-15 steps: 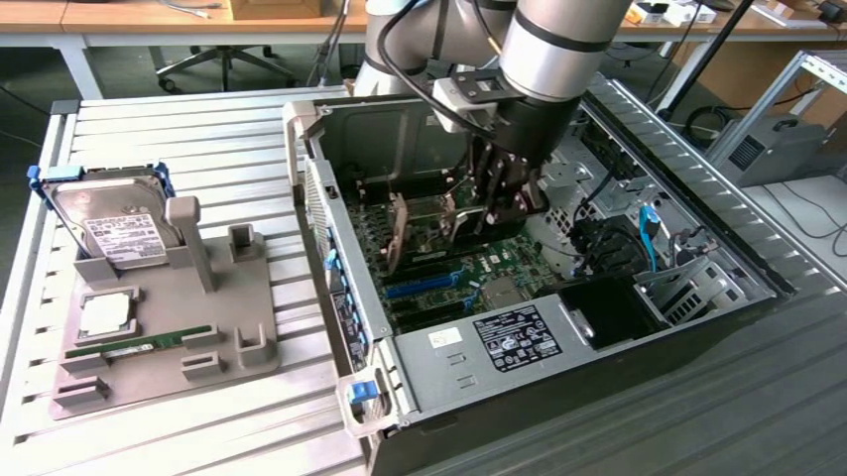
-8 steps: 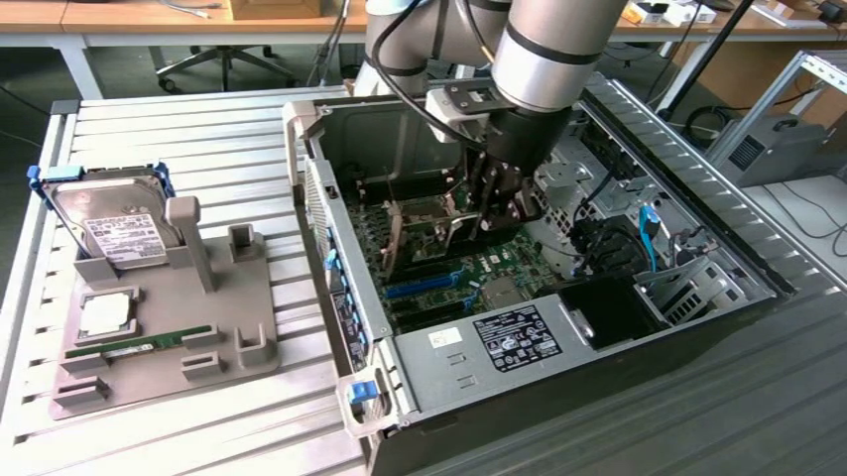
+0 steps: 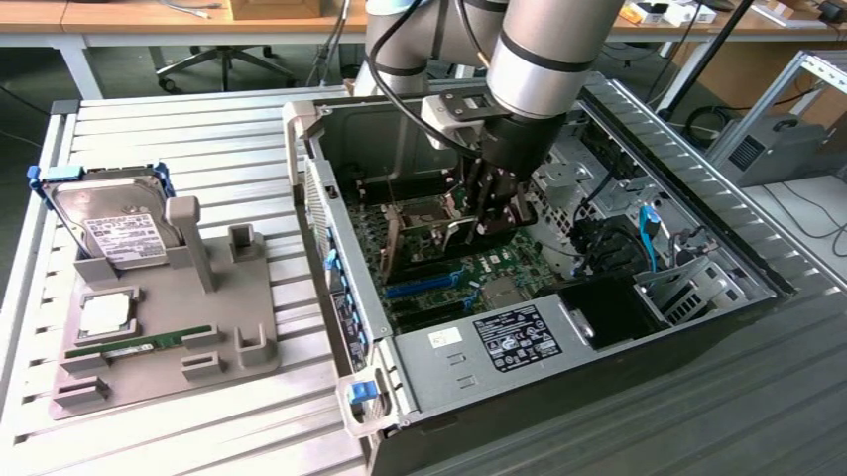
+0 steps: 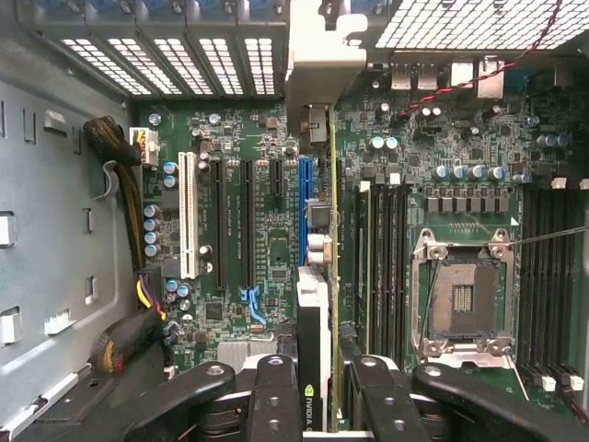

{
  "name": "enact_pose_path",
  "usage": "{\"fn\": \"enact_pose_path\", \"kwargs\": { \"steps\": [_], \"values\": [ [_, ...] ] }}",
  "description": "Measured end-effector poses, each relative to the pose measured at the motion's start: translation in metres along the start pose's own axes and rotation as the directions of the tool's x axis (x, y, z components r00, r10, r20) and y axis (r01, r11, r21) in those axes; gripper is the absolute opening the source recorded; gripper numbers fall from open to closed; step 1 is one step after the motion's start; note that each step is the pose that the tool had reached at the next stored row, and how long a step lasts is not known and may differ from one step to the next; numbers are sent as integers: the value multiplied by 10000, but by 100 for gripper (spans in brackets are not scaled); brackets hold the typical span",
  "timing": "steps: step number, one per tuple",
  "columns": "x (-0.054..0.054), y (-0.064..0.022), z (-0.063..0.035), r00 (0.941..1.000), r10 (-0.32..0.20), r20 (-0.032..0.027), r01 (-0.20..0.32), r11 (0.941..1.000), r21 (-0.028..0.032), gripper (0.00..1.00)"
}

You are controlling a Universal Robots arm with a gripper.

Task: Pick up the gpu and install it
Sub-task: 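Insert the gpu into the slot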

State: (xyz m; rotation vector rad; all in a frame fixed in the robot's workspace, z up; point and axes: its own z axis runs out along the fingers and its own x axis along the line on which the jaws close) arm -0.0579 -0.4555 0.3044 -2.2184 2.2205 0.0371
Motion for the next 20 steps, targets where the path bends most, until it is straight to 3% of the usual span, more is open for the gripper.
{"fn": "enact_pose_path", "kwargs": {
  "steps": [10,15,20],
  "values": [
    [2,88,63,10000,0,2,0,10000,21,27],
    [3,106,134,10000,-1,3,1,10000,32,27],
    [3,108,136,10000,0,2,0,10000,32,27]
  ]
}}
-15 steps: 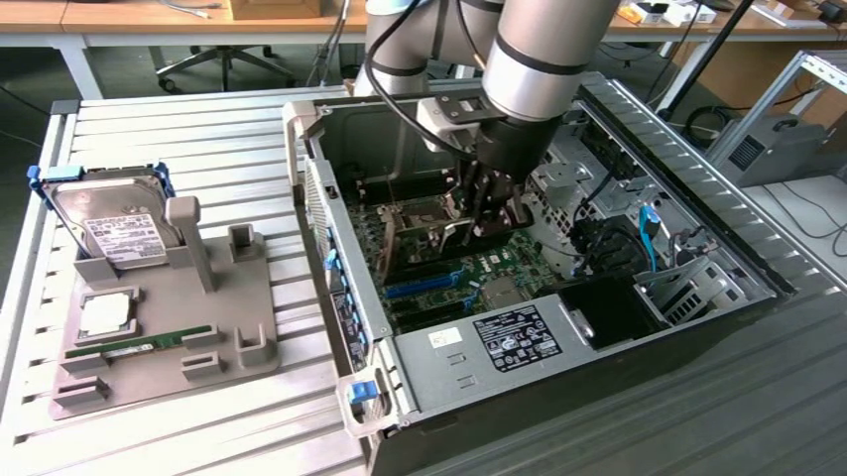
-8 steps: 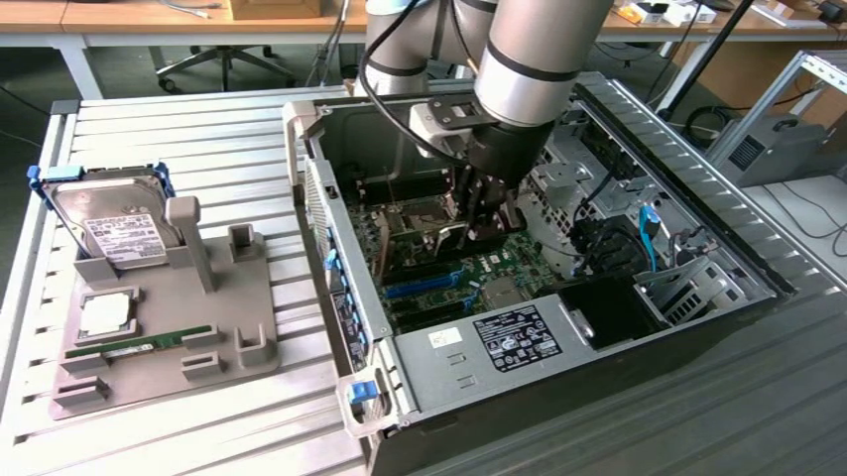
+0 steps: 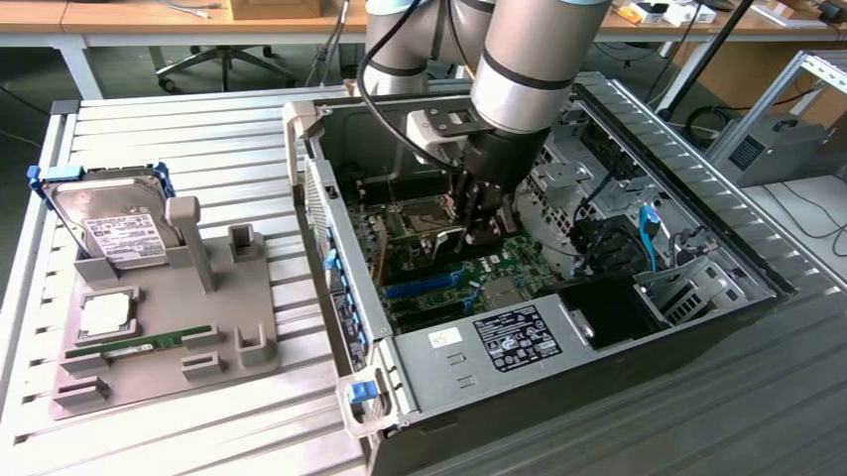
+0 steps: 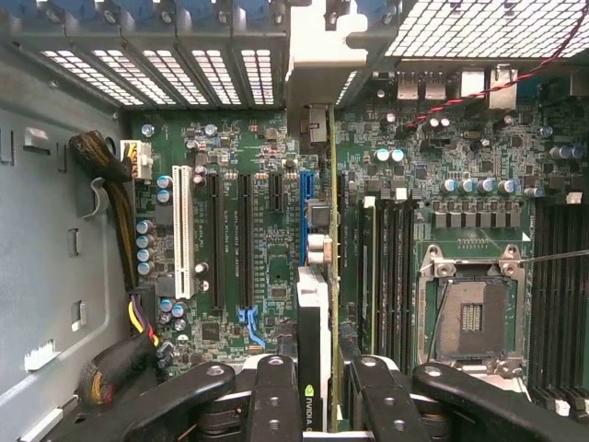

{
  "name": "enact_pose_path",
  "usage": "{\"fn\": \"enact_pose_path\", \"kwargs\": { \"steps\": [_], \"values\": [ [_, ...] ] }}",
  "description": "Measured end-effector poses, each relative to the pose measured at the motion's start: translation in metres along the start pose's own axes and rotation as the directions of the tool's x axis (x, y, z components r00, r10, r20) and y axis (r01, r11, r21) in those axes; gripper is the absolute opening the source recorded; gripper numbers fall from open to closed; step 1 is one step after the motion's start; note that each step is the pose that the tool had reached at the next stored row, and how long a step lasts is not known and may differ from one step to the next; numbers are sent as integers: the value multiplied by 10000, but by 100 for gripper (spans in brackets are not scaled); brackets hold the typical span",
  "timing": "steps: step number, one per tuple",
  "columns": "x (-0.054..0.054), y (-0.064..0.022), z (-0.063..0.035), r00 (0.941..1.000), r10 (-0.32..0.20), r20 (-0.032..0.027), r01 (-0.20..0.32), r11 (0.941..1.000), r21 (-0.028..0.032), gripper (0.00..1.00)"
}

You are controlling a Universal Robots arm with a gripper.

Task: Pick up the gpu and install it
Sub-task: 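Insert the gpu into the slot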

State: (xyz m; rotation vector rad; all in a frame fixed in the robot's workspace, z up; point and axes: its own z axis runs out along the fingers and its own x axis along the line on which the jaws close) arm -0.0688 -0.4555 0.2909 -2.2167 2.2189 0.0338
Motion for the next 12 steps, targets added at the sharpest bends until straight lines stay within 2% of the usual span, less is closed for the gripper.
{"fn": "enact_pose_path", "kwargs": {
  "steps": [12],
  "values": [
    [8,65,2,10000,-1,1,1,10000,0,27]
  ]
}}
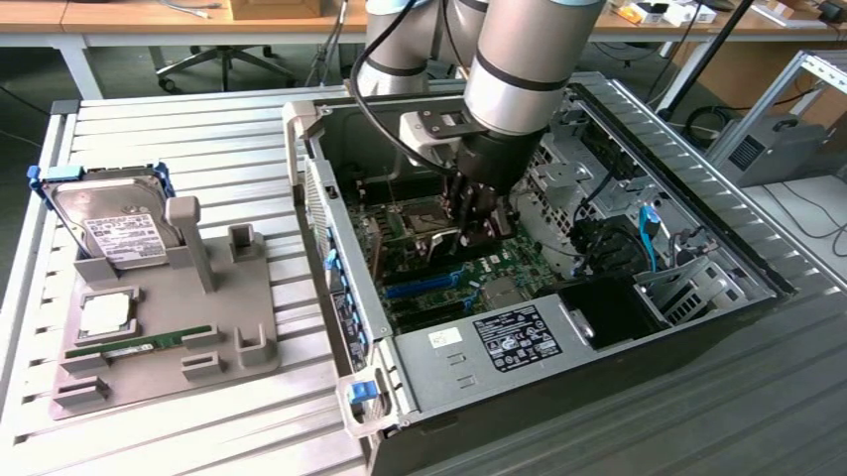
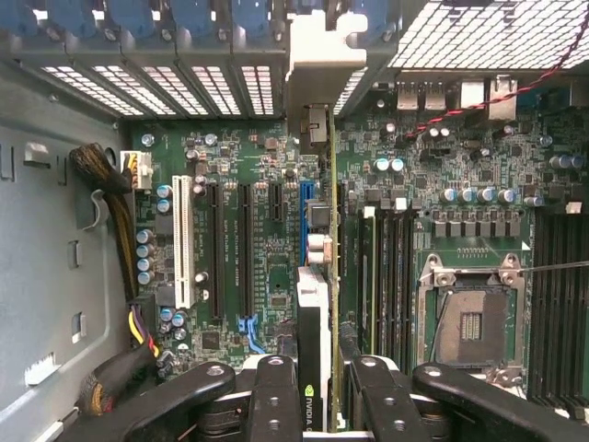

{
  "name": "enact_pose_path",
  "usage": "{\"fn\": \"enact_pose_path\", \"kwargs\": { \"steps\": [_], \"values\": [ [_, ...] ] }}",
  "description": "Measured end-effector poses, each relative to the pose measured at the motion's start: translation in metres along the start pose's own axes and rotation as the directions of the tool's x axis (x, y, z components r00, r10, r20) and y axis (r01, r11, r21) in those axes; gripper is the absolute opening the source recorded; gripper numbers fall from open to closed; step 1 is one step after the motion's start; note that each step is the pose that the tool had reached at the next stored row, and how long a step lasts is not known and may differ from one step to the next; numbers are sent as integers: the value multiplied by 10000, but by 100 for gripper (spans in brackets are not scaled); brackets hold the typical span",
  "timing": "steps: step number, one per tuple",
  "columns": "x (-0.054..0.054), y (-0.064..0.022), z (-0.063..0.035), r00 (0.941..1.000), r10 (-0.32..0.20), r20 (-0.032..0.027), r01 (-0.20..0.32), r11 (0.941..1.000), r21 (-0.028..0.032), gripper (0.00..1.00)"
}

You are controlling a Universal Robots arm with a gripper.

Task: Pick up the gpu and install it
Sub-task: 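Insert the gpu into the slot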

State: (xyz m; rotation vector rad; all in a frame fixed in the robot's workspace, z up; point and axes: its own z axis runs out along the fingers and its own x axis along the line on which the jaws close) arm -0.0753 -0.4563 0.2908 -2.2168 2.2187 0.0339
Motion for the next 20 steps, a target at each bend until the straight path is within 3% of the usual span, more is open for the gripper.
{"fn": "enact_pose_path", "kwargs": {
  "steps": [4,9,20],
  "values": [
    [35,1,2,10000,2,1,-2,10000,0,27],
    [38,14,72,10000,1,0,-1,10000,0,27],
    [31,95,134,10000,2,1,-2,10000,0,27]
  ]
}}
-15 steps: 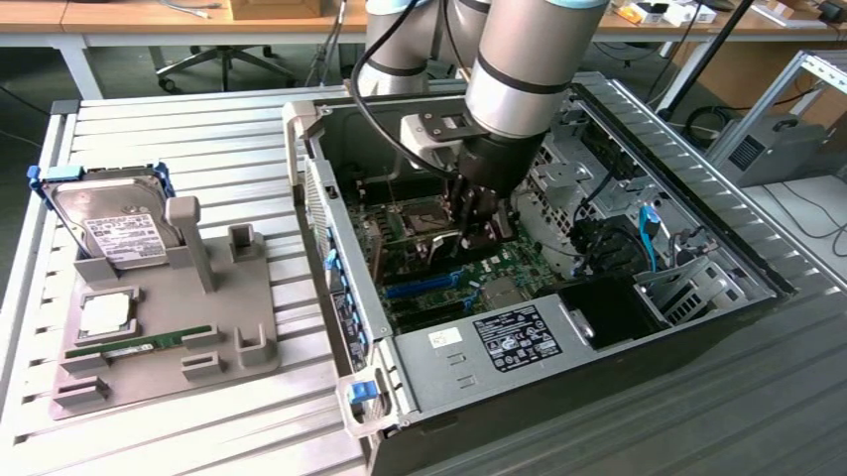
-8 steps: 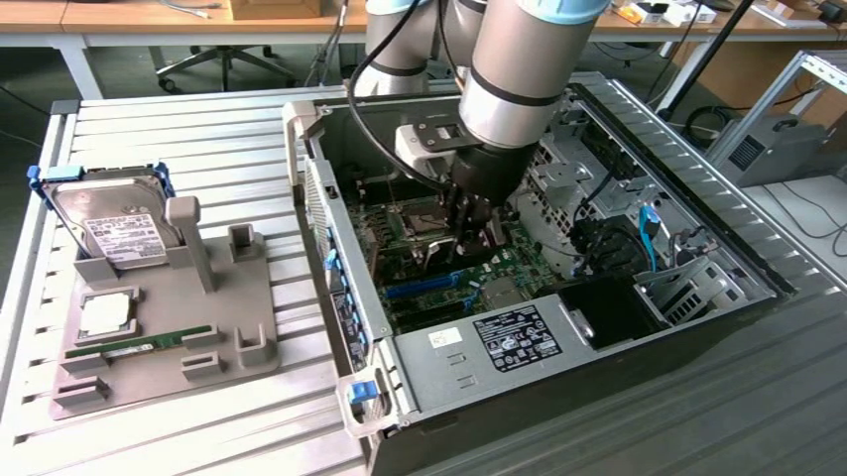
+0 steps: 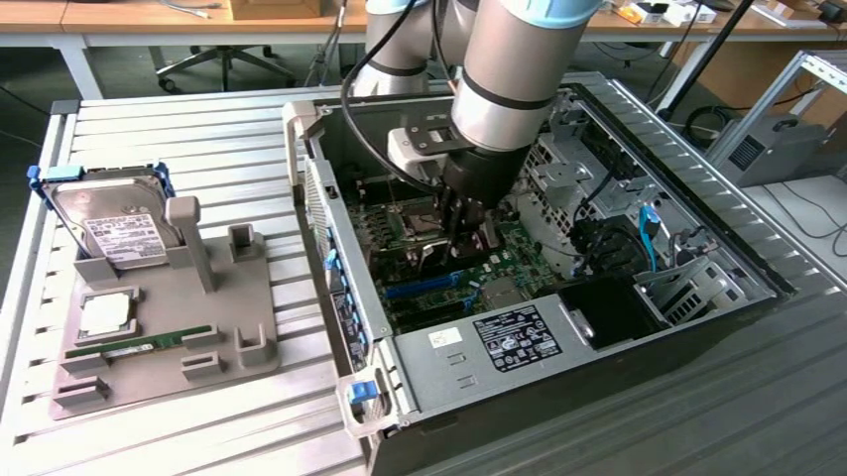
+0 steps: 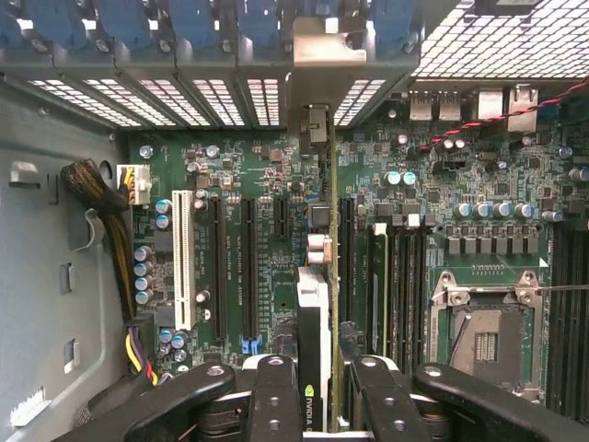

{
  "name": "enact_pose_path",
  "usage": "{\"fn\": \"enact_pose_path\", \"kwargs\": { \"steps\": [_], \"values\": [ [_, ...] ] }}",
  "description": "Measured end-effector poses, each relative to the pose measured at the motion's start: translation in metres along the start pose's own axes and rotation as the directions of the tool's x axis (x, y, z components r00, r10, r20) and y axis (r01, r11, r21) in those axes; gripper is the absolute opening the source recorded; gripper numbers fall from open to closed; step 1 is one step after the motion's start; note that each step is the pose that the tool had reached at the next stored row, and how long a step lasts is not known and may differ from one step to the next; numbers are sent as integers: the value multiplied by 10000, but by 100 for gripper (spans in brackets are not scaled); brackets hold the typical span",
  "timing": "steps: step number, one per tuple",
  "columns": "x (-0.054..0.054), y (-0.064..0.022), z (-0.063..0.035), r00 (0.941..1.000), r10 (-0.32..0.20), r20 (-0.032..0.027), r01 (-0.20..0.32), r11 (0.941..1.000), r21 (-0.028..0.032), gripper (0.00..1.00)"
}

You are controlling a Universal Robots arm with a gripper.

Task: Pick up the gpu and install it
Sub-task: 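Insert the gpu into the slot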

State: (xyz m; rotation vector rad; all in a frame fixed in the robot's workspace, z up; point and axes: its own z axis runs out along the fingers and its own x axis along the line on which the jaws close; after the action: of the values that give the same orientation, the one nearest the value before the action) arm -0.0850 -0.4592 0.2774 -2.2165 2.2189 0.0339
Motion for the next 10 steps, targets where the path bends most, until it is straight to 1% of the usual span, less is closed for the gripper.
{"fn": "enact_pose_path", "kwargs": {
  "steps": [5,10],
  "values": [
    [-1,29,1,10000,-1,0,1,10000,0,27],
    [0,31,13,10000,-1,1,1,10000,0,27]
  ]
}}
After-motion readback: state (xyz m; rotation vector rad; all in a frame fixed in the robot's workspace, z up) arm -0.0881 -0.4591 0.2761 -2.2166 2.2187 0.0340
